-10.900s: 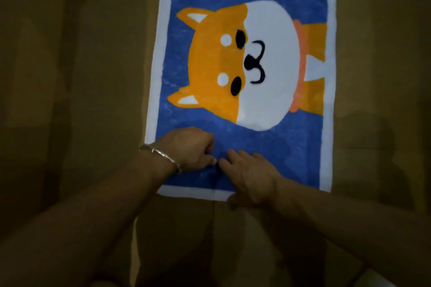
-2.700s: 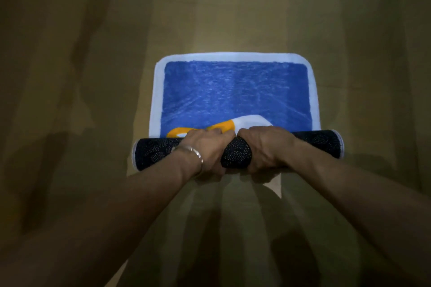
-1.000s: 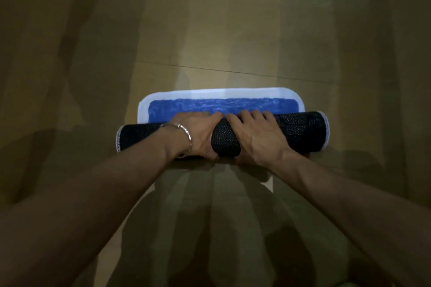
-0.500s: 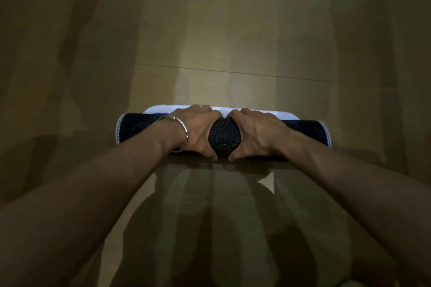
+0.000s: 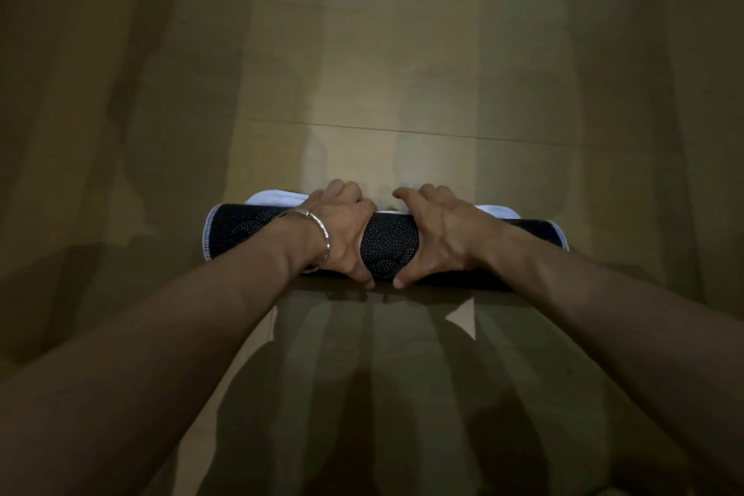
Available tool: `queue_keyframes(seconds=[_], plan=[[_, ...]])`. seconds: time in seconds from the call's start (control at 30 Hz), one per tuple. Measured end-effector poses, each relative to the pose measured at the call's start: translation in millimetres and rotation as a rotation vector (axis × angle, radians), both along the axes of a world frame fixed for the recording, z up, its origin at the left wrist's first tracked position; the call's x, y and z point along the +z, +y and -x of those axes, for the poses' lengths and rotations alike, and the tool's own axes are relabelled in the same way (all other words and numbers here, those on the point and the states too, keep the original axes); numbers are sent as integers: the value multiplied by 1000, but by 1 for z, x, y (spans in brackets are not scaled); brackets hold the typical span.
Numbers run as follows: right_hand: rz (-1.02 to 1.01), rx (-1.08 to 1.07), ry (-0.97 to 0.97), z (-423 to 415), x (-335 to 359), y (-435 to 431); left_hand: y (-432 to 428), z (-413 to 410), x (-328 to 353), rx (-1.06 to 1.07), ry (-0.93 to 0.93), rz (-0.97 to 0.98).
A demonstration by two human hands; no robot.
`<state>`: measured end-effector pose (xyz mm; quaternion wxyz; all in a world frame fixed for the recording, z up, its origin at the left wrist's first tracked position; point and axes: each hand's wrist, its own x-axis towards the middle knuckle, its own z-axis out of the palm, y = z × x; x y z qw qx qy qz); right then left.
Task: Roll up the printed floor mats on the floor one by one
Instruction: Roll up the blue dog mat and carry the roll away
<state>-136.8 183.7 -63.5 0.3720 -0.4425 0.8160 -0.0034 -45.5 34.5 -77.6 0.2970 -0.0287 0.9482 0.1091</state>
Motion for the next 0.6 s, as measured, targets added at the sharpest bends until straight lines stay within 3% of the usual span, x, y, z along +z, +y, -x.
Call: queue_keyframes(seconds=[0.23, 0.6], plan=[[-57, 115, 65, -8, 0, 1, 9, -9, 6, -32, 30, 40], [120, 90, 175, -14, 11, 4, 3, -9, 28, -108, 142, 147]])
